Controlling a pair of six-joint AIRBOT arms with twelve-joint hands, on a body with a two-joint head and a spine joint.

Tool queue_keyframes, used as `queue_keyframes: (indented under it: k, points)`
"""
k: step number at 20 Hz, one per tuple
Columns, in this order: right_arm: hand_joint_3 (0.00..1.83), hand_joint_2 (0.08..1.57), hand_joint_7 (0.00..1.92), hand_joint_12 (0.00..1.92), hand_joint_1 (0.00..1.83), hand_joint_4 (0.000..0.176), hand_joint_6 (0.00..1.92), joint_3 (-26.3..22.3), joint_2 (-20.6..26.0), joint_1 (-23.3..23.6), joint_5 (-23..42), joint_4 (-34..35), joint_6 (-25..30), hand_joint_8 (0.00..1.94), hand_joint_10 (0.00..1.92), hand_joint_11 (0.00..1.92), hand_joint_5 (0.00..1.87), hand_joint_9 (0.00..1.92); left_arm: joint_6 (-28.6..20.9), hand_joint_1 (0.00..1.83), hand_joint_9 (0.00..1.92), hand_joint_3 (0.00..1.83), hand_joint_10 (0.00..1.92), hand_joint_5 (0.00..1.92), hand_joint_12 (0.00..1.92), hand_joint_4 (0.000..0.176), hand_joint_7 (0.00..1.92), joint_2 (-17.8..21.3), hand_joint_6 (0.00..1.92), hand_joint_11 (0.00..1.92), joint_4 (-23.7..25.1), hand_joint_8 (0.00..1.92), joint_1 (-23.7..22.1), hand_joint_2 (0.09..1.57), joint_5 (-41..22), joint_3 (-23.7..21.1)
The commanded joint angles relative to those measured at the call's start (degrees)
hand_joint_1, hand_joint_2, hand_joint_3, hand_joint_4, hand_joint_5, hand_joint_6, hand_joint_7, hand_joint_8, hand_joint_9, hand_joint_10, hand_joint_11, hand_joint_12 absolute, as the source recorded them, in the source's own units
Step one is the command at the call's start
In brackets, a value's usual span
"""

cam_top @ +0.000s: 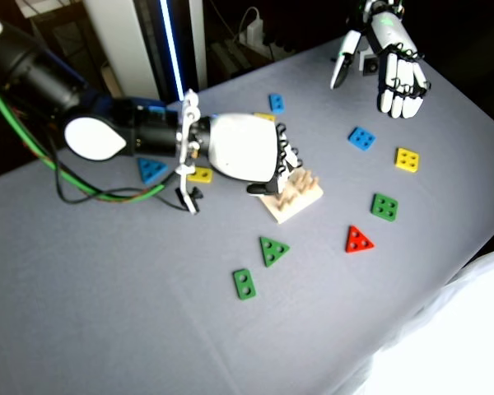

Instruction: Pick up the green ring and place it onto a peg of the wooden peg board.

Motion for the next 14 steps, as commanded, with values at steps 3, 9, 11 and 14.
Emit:
queue_keyframes:
  k: [3,9,11,14]
  points:
    - [0.0,1.17,0.78,1.82,1.24,0.0,0.7,0.3,-0.1,0.7,4.8,1.5,0.0,1.55,1.71,1.11,1.01,1.02,-0.5,0.64,0.3,0.0,0.0,0.36,0.84,0.089,0.4,-0.4,0.0,0.0,1.0,0.0,-0.5,1.02,-7.6,0.0]
    - [0.0,1.19,0.76,1.9,1.24,0.0,0.72,0.1,-0.1,0.7,4.5,1.6,0.0,1.59,1.83,1.1,0.98,0.99,-0.6,0.65,0.31,0.0,0.0,0.38,0.88,0.092,0.42,-0.5,0.0,0.0,0.9,0.0,-0.4,1.02,-7.7,-0.1]
    - [0.0,1.18,0.86,1.51,1.24,0.0,0.83,0.0,0.0,0.7,4.5,1.6,0.0,1.44,1.38,1.02,0.89,1.05,-0.7,0.67,0.31,0.0,0.0,0.39,0.85,0.091,0.42,-0.5,0.0,0.0,0.8,0.0,-0.3,1.01,-7.9,-0.1]
    - [0.0,1.21,0.82,1.29,1.22,0.0,1.19,-0.4,0.0,0.7,4.6,1.6,0.0,1.31,1.11,0.98,0.78,1.03,-0.9,0.67,0.31,0.0,0.0,0.39,0.84,0.083,0.42,-0.5,0.0,0.0,0.7,0.0,0.0,1.02,-8.0,-0.1]
